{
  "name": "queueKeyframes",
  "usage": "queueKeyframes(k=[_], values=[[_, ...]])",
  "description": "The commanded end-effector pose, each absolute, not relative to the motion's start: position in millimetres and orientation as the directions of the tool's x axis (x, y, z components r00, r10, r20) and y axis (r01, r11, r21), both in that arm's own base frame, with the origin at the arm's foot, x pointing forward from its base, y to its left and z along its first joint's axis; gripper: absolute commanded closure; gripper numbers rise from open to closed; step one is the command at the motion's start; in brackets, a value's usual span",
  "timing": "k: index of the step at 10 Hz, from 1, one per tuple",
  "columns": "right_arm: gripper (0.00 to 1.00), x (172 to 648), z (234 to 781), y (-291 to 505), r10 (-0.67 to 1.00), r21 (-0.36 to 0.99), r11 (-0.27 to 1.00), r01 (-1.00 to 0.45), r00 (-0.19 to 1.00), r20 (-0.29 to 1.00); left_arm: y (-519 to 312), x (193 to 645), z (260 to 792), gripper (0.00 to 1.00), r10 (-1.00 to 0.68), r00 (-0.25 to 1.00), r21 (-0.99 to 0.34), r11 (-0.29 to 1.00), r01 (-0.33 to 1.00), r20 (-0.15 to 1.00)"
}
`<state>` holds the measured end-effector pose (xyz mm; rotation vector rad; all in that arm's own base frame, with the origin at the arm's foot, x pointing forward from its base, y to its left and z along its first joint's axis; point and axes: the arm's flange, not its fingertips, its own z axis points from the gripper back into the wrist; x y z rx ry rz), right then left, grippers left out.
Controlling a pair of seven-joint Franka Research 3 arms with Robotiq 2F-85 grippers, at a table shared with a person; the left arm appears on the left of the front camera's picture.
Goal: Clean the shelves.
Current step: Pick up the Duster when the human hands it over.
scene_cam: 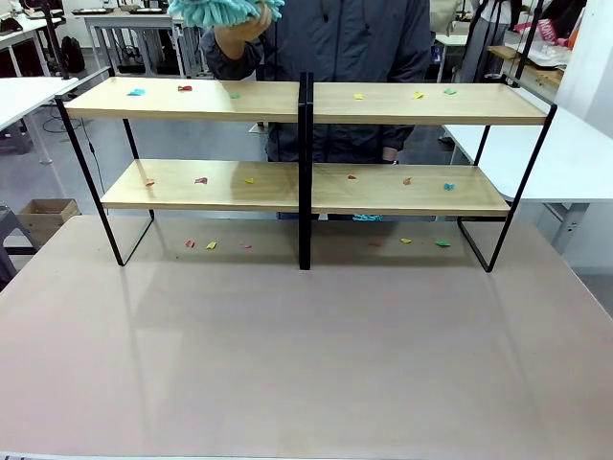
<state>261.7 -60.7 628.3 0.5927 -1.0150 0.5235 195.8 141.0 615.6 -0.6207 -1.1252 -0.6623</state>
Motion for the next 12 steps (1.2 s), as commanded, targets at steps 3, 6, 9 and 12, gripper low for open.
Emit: queueKeyframes(k=[3, 6, 9, 12], values=[[0.00, 261, 628, -61, 0.127, 0.214, 0.727, -0.652, 0.434, 0.892, 138, 197, 618, 0.00, -0.161, 0.270, -0.105, 0.647, 0.755, 0.949], [0.00, 261, 628, -61, 0.127, 0.214, 0.727, -0.652, 0.434, 0.892, 120, 251, 641, 0.00, 0.034, 0.603, -0.559, 0.417, 0.716, 0.797], [0.00, 261, 628, -61, 0.127, 0.214, 0.727, -0.652, 0.434, 0.892, 58, 392, 688, 0.00, 0.289, 0.888, -0.933, 0.149, 0.327, 0.357], [0.00, 261, 628, -61, 0.127, 0.214, 0.727, -0.652, 0.434, 0.892, 47, 346, 659, 0.00, 0.130, 0.711, -0.717, 0.243, 0.653, 0.691]])
